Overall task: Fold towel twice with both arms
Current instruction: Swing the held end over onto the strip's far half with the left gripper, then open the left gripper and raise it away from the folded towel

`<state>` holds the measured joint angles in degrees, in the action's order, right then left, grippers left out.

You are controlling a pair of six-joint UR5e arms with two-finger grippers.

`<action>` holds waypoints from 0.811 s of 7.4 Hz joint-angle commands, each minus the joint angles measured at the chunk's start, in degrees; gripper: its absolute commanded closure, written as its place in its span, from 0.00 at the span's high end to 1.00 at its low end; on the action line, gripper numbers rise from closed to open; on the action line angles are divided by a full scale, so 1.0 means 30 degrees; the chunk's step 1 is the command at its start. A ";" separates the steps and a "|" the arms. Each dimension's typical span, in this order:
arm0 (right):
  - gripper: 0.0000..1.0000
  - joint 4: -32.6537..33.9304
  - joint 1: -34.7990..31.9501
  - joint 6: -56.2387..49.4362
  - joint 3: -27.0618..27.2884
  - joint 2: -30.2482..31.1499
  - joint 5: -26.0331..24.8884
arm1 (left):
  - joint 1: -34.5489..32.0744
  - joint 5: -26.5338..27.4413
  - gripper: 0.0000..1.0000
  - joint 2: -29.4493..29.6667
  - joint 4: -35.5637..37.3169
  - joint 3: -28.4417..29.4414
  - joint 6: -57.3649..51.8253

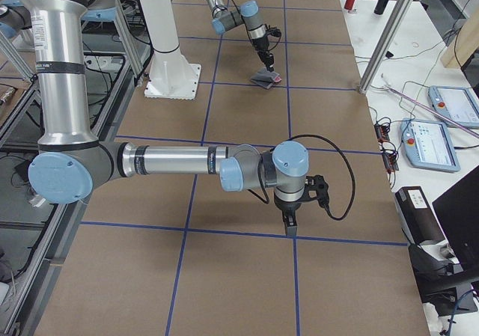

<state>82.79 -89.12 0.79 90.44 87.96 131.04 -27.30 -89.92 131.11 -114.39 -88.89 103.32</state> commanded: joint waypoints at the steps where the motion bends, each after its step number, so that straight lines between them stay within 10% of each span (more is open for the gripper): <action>1: 1.00 0.0001 0.0000 0.0000 -0.0029 -0.0023 -0.0029 | -0.0011 -0.0144 1.00 0.0359 0.0043 0.0010 -0.0073; 6: 1.00 -0.0204 0.0000 -0.0293 -0.0408 0.1672 -0.0145 | -0.3952 -0.4413 1.00 -0.4600 0.4987 -0.5103 -1.2694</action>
<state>82.26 -89.12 0.03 89.56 91.12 130.88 -34.29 -99.47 124.23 -103.38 -98.60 78.57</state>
